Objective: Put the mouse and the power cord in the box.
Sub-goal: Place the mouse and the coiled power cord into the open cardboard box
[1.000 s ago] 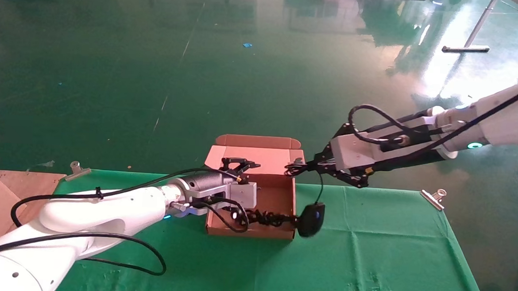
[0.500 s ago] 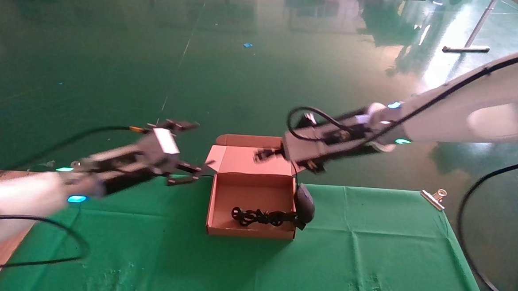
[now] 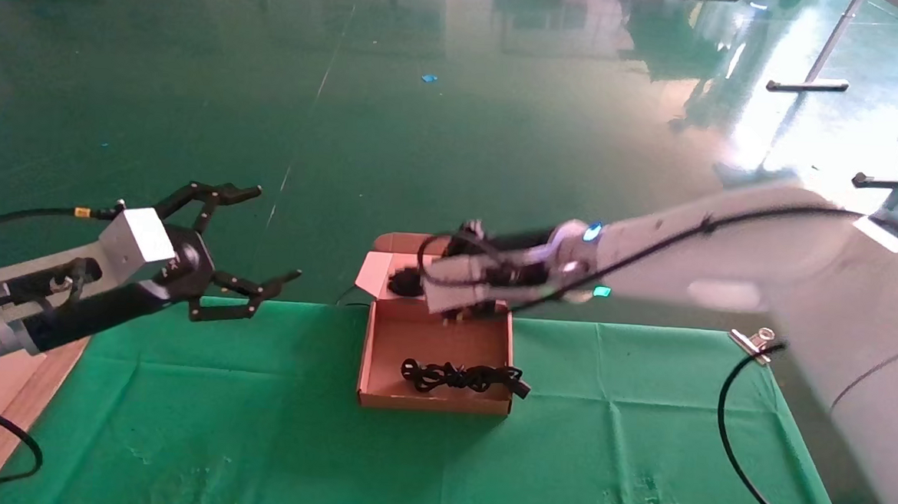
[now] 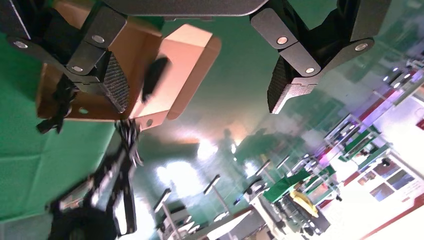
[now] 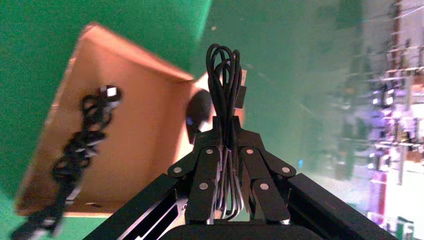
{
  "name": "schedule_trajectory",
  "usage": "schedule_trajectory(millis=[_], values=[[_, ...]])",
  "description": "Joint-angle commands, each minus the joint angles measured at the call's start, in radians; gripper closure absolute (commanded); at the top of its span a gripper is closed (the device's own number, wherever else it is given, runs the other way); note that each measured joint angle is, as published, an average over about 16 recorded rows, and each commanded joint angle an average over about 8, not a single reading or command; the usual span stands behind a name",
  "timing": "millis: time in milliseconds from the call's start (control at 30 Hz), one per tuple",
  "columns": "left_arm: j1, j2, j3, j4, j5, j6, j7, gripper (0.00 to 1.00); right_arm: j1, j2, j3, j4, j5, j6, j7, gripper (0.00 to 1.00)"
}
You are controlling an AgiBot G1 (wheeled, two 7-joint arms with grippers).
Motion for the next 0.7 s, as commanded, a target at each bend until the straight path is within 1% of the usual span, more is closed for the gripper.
schedule_trajectory(millis=[33,167,333,433,533,700], values=[[-0.001,-0.001,-0.004,0.011,-0.007,0.021,0.003,0.00,-0.024,0.001,-0.047,0.022,0.012,0.030,0.029,1.00],[-0.007,0.002,-0.004,0.029,-0.007,0.043,0.011,0.00,-0.046,0.002,-0.121,0.035,0.032,0.071,0.069,1.00],[-0.013,0.003,-0.004,0.046,-0.007,0.060,0.019,0.00,-0.059,0.003,-0.191,0.051,0.042,0.111,0.088,0.37],[-0.015,0.002,-0.004,0.052,-0.009,0.067,0.021,0.00,-0.065,0.003,-0.216,0.058,0.047,0.130,0.091,0.00],[-0.016,0.000,-0.005,0.055,-0.010,0.072,0.022,0.00,-0.069,0.002,-0.228,0.063,0.051,0.140,0.093,0.00],[-0.016,0.002,-0.004,0.053,-0.009,0.070,0.021,0.00,-0.067,0.003,-0.220,0.061,0.049,0.135,0.092,0.00]])
